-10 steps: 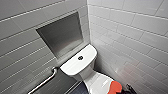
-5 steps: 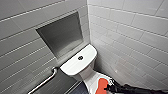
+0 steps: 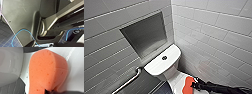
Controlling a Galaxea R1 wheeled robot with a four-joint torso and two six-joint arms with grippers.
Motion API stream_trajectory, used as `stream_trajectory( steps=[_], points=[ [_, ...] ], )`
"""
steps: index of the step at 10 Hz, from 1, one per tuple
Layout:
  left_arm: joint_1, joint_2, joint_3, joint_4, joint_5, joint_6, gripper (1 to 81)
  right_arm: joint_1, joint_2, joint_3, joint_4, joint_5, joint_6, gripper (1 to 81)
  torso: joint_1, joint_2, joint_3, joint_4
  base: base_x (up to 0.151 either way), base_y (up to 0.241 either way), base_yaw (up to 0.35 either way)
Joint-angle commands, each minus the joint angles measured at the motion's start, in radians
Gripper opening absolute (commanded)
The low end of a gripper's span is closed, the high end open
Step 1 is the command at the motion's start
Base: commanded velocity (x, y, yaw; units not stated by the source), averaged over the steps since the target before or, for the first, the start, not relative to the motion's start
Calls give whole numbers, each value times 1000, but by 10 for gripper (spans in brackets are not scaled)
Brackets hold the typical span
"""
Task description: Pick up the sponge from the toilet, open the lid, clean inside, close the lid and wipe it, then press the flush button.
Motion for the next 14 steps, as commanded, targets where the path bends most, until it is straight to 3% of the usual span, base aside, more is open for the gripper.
stream_trajectory(
  steps=[1,3,5,9,10,12,14],
  points=[
    [3,-18,8,-6,77,0,811,146,75,-80,-17,77,14,10,0,0,0,0,0,0,0],
    [3,-13,8,-6,77,0,811,108,129,-108,-19,83,11,10,0,0,0,0,0,0,0],
    [8,-11,8,-6,77,0,811,24,189,-161,-22,157,3,10,0,0,0,0,0,0,0],
    [27,-21,8,-3,77,1,811,-48,172,-243,-11,223,20,10,0,0,0,0,0,0,0],
    [32,-19,8,-3,77,0,811,-55,133,-204,-10,222,20,10,0,0,0,0,0,0,0],
    [35,-16,8,-3,75,0,811,-84,-12,5,-17,217,17,10,0,0,0,0,0,0,0],
    [35,-11,8,2,75,0,811,-125,-109,82,-13,228,17,10,0,0,0,0,0,0,0]
  ],
)
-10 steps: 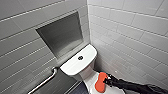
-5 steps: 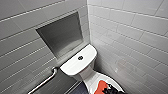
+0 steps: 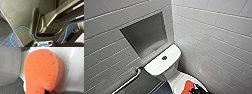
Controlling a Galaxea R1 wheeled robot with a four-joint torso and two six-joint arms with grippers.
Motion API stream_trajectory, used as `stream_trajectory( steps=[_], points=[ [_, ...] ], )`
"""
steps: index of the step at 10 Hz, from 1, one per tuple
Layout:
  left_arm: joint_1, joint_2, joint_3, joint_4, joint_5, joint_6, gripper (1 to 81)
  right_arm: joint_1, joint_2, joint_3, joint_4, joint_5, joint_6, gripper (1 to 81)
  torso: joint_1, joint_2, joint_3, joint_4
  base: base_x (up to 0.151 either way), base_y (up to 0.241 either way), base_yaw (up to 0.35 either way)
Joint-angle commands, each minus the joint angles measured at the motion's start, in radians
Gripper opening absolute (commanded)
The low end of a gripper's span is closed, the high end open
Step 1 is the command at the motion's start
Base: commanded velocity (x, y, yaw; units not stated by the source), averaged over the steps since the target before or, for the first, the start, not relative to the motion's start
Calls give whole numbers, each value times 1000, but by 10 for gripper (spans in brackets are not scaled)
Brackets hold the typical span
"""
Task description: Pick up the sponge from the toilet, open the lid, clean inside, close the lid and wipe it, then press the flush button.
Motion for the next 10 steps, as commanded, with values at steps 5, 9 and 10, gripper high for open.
stream_trajectory(
  steps=[5,9,10],
  points=[
    [11,-16,8,6,79,1,811,-132,-236,184,0,98,7,10,0,0,0,0,0,0,0],
    [11,-11,8,6,79,1,811,-225,-364,274,13,189,9,10,0,0,0,0,0,0,0],
    [14,-11,8,6,79,1,811,-248,-387,288,13,207,9,10,0,0,0,0,0,0,0]
  ],
)
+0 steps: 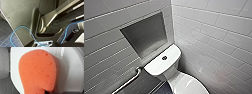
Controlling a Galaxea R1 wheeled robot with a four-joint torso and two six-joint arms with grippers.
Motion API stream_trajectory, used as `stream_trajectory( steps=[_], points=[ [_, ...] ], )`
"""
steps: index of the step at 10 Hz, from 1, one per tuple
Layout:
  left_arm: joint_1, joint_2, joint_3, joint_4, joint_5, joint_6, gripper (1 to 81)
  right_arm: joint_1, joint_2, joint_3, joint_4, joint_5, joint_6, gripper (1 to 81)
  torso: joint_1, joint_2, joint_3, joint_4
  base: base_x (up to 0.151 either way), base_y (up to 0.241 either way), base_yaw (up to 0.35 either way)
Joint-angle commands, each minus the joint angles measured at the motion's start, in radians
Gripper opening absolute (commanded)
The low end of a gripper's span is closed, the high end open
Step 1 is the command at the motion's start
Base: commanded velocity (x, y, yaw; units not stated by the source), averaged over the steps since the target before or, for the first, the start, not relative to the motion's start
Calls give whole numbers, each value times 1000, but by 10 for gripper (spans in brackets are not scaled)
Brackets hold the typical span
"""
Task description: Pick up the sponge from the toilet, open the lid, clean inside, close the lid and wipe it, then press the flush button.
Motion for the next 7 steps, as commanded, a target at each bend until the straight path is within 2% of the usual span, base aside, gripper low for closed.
stream_trajectory(
  steps=[1,7],
  points=[
    [13,-12,8,5,79,1,811,-16,-84,51,13,15,4,10,0,0,0,0,0,0,0],
    [12,-9,8,8,77,1,811,-211,-138,58,31,190,2,10,0,0,0,0,0,0,0]
  ],
)
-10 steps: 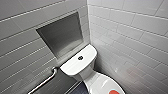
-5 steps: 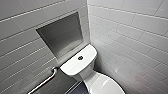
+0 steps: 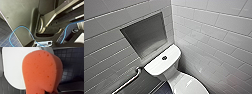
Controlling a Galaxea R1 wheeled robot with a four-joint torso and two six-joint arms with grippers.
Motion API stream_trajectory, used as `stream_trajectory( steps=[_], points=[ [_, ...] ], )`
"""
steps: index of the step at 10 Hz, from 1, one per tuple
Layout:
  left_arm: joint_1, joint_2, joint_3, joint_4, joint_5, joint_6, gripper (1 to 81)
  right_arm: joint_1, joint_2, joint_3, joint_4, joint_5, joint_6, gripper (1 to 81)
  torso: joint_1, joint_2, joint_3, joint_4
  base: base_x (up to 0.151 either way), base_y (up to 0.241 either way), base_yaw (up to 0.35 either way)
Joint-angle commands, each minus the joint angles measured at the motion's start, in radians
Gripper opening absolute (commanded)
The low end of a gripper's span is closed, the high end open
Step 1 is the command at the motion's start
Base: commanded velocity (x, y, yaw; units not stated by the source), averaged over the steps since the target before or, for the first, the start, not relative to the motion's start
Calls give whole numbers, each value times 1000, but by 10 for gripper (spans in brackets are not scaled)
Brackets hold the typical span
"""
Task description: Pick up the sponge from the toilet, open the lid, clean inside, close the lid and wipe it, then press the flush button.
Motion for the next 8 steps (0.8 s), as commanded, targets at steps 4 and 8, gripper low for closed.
stream_trajectory(
  steps=[4,8],
  points=[
    [9,-10,8,7,77,1,811,-60,-185,271,-34,108,-29,10,0,0,0,0,0,0,0],
    [-1,-1,8,7,79,3,811,50,-248,393,-35,20,-98,10,0,0,0,0,0,0,0]
  ],
)
